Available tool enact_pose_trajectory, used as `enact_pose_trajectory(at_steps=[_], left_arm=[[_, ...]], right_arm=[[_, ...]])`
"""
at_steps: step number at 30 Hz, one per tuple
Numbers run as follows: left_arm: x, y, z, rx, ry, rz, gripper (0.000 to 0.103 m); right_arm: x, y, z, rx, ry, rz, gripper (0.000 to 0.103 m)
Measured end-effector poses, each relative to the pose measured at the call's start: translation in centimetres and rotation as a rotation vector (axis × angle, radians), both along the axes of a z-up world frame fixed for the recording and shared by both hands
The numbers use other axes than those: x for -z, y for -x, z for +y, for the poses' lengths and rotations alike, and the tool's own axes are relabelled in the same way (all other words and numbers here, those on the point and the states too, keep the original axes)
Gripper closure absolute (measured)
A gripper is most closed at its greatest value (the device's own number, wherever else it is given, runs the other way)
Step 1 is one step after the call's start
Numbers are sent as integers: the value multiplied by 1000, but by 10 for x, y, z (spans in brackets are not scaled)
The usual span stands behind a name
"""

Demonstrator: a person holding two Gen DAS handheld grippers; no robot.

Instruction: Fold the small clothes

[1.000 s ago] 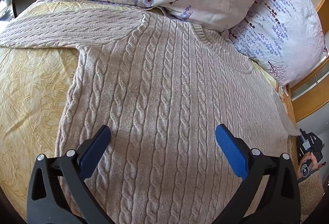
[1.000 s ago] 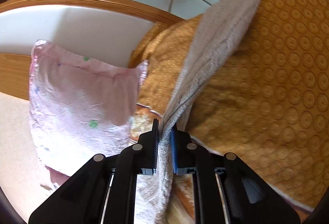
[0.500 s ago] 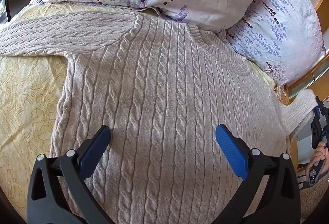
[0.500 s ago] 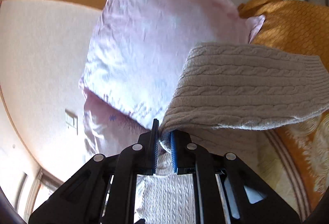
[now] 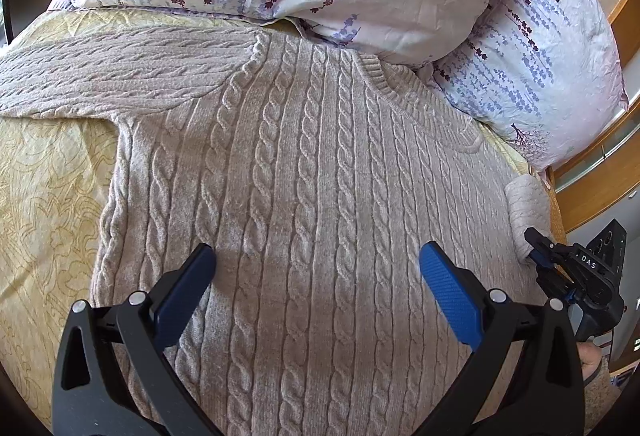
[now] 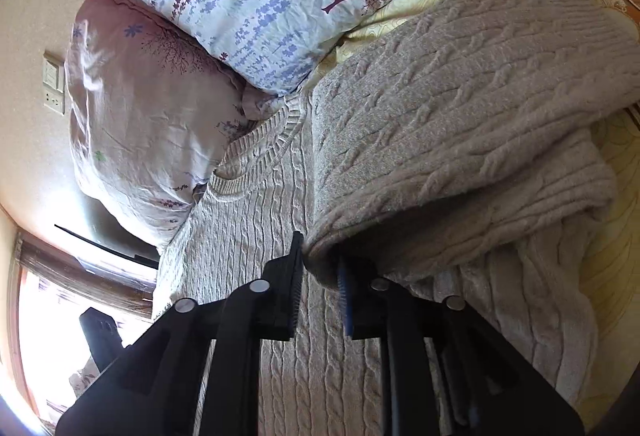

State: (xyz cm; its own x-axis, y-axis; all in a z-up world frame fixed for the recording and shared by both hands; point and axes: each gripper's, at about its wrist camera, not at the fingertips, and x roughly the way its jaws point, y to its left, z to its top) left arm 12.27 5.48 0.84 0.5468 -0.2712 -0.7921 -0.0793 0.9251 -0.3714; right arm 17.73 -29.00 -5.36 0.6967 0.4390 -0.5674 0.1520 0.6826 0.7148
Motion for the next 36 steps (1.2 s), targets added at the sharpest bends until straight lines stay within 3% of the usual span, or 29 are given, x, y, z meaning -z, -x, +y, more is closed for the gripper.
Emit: enact_pose_trajectory(at_steps=[2,4,9,13,16,19,21,22,23,24,27,32,36], left_arm=[[1,-2,-1,3,-3,-2,2],[1,-3,0,5,-1,-4,2],[1,-3,2,0,14,-20,2],[1,-6,-1,13,10,-23,2],[1,-7,-2,19,7,-24,2],[2,-7,0,15,16,-29,2],[2,-7,0,16,15,-29,2],[2,-8,0,17,12,-29,2],[2,-8,0,18,9,-29,2],[2,-7,0,18,8,-29,2],[2,-8,0,17,11,-34,2],[2,-8,0,18,8,-44,2],[1,-8,3,10,25,-51,2]], right_arm=[[1,19,-13,11,-41,-13,50],[-8,28,-19,53,-77,-52,44],[-10,61,-73,327,-173,-83,45],[15,74,-120,525,-332,-3,46],[28,75,-138,596,-424,13,49],[29,72,-147,635,-423,8,51],[29,66,-154,654,-405,23,67],[30,61,-155,660,-404,28,74],[32,58,-157,663,-411,37,89],[34,55,-157,663,-430,38,91],[22,42,-149,616,-471,-32,92],[-17,3,-110,424,-555,-174,92],[-39,-42,-56,227,-539,-196,92]])
